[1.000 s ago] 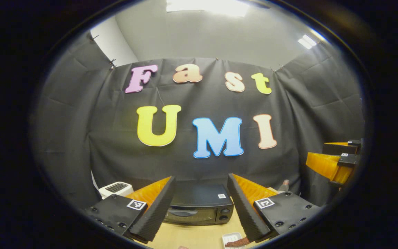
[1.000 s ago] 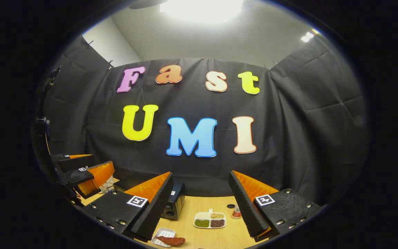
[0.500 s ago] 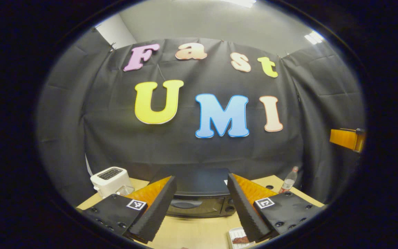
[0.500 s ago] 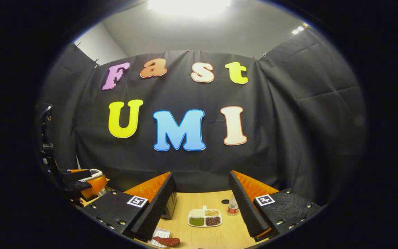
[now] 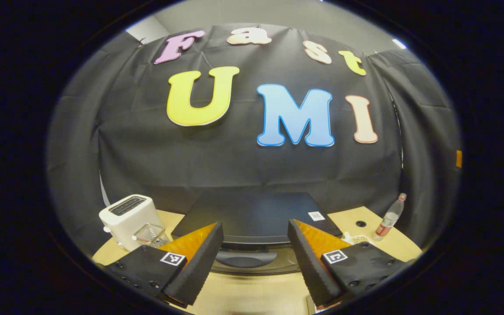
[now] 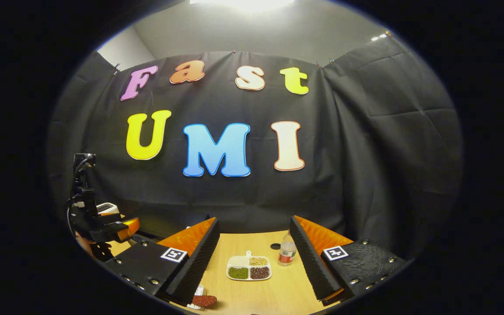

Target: Open the electric oven with the left hand, put the food in, and close the electric oven.

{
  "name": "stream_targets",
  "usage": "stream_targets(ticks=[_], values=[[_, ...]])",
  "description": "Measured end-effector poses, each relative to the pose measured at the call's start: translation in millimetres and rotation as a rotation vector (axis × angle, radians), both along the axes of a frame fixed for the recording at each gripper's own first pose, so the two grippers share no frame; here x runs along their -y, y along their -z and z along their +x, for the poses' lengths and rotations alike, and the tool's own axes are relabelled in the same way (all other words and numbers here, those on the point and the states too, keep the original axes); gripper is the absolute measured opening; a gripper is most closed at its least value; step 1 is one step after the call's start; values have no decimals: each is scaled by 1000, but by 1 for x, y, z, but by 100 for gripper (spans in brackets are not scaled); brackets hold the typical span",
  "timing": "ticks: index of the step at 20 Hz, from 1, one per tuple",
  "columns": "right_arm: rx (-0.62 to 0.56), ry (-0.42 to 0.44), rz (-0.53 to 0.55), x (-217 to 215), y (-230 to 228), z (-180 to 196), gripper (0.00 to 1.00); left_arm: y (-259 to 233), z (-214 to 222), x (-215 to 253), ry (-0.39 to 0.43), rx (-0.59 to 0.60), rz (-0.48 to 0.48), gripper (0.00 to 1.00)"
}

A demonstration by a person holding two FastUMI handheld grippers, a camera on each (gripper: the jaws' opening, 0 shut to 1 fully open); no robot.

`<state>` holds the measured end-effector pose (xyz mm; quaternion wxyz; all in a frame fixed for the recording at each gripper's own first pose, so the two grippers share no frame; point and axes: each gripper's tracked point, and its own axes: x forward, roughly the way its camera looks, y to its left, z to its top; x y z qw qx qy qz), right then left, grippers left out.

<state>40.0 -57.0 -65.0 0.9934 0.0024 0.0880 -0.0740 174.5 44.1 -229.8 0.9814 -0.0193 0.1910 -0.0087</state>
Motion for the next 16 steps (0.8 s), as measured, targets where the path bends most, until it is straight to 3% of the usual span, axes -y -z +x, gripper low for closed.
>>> stream_targets(ticks=[4, 9, 12, 13, 14, 16], values=[[15, 10, -17, 0, -4, 8, 97, 40, 19, -5, 7, -57, 32, 96], [7, 17, -26, 2, -2, 14, 97, 74, 29, -13, -10, -118, 16, 99], [-5, 18, -15, 0, 2, 16, 97, 72, 25, -13, -6, -108, 41, 96], [-7, 16, -7, -3, 4, 16, 97, 88, 16, -12, -3, -167, 50, 96], [-8, 15, -3, -4, 4, 17, 97, 80, 21, -12, -8, -103, 58, 96], [-5, 6, -2, -7, 4, 17, 97, 84, 16, -14, -7, -118, 58, 97]])
